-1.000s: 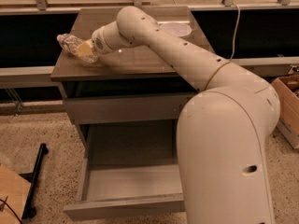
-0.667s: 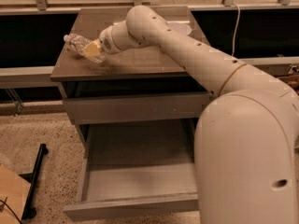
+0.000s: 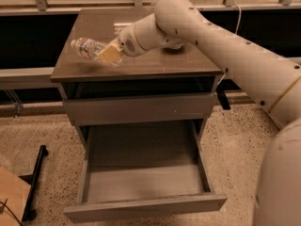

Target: Place water bottle into middle drawer

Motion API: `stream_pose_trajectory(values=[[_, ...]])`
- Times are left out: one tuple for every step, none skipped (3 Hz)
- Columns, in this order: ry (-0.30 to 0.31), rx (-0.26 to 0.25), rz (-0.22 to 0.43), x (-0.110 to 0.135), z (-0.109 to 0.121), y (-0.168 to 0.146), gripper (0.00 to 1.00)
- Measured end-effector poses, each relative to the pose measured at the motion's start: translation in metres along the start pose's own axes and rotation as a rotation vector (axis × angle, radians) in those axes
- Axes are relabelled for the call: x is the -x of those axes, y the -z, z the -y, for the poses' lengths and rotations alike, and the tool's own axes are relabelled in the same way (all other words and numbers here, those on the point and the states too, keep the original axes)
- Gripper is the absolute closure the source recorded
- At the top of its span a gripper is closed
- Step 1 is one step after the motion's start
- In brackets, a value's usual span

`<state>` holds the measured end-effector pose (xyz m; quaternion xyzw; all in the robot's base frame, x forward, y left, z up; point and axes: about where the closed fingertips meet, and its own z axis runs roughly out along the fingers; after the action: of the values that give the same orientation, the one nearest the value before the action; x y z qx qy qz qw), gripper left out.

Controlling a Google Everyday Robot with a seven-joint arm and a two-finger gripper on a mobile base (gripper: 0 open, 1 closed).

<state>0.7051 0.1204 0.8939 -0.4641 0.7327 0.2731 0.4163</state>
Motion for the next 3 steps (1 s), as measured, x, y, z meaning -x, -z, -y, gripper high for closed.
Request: stream_pose_trajectory(values=[[0.017,0.077,0.020,-0.032,-0.032,0.030,1.00],[0.047,0.209,0.057,-0.071,-0.081,0.054,1.00],[0.024,0.318,0.037,-0.110,-0.119,0.078,1.00]])
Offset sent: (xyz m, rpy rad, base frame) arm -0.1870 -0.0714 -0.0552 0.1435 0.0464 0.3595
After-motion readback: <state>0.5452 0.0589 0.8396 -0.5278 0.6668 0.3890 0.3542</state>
